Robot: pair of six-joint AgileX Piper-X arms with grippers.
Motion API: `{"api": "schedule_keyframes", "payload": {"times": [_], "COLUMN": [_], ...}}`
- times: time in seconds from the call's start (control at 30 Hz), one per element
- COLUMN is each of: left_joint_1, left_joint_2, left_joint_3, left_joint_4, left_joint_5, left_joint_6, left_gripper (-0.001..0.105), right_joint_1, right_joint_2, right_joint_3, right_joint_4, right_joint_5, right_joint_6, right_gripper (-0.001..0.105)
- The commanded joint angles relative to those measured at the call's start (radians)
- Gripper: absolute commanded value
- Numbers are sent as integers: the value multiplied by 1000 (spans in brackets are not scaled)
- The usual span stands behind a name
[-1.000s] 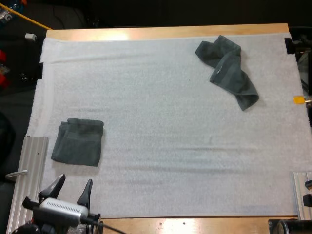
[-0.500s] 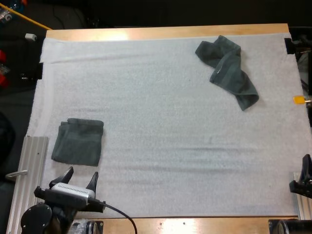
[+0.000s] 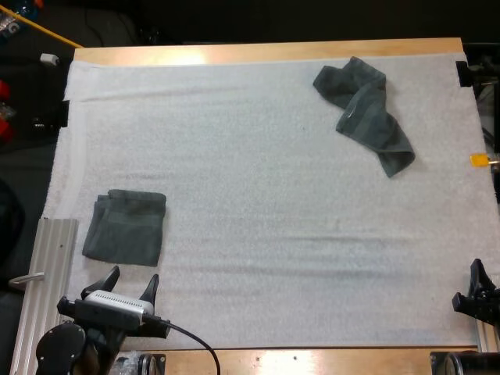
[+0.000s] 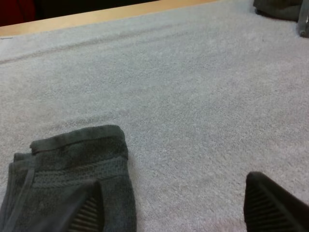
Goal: Pick towel from pile, fold and stack
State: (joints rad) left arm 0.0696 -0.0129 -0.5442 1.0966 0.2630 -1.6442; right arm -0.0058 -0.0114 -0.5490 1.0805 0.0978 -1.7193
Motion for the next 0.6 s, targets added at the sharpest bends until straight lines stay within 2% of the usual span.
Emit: {"api": "schedule_keyframes", "payload": {"times": [0.0, 0.33, 0.57], "left_joint_1": [0, -68, -75], "left_joint_2": [-137, -137, -137], "left_joint_3": [-1, -1, -1], "left_joint_4": [-10, -10, -10], "left_joint_5": [1, 1, 1], "left_joint_6": [-4, -4, -4], "left_gripper": [59, 59, 59], "right_joint_1": [-3, -1, -1], "right_joint_2": [-39, -39, -39], "right_joint_3": [-2, -2, -2], "right_joint_4": [-3, -3, -3], "right_joint_5": [3, 3, 3], "right_joint_6": [-6, -6, -6], "right_gripper": [64, 64, 64]}}
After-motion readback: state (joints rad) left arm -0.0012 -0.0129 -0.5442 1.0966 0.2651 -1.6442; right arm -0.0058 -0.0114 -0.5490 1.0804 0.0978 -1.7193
